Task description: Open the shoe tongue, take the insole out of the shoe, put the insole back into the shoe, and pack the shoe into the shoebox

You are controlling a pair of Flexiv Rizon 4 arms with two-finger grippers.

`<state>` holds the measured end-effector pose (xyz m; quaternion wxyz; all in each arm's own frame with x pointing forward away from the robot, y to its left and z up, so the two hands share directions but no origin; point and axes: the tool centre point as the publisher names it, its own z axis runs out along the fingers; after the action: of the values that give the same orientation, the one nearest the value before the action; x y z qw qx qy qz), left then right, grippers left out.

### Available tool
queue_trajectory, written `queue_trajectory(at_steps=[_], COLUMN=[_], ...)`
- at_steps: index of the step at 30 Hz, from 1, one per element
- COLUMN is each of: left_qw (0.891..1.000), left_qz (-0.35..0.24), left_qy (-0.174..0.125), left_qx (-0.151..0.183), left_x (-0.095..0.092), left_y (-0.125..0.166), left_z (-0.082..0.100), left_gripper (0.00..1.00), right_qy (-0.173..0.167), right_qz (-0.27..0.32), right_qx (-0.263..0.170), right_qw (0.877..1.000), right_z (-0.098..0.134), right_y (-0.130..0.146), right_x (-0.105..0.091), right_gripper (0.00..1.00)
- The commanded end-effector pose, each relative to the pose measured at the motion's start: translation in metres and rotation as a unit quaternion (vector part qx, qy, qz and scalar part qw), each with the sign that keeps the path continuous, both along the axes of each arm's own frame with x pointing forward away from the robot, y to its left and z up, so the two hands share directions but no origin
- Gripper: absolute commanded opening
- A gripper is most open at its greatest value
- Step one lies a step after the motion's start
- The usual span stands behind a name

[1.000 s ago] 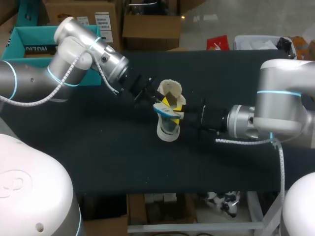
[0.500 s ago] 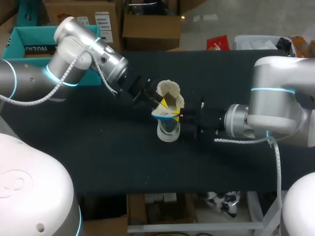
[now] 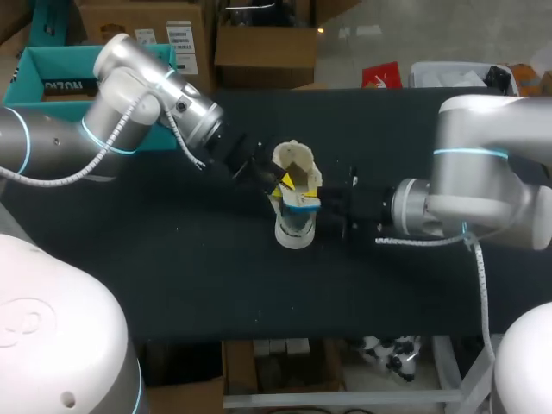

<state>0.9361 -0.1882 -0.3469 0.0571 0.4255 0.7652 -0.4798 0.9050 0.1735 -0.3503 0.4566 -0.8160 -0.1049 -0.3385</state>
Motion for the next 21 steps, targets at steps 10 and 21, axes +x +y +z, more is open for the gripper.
queue_trajectory(at_steps=[10,21], left_qw=[1.0,0.999], left_qz=[-0.004,-0.002], left_qy=[-0.013,-0.034], left_qx=[-0.01,-0.02], left_x=[-0.012,-0.029], left_y=[0.005,0.01], left_z=[0.004,0.012], left_gripper=[0.48,0.37], right_qy=[0.0,-0.004], right_qz=[-0.017,-0.035], right_qx=[-0.012,-0.02], right_qw=[1.0,0.999], right_z=[-0.003,0.0], right_y=[0.006,0.002], right_x=[0.002,-0.005], right_gripper=[0.0,0.0])
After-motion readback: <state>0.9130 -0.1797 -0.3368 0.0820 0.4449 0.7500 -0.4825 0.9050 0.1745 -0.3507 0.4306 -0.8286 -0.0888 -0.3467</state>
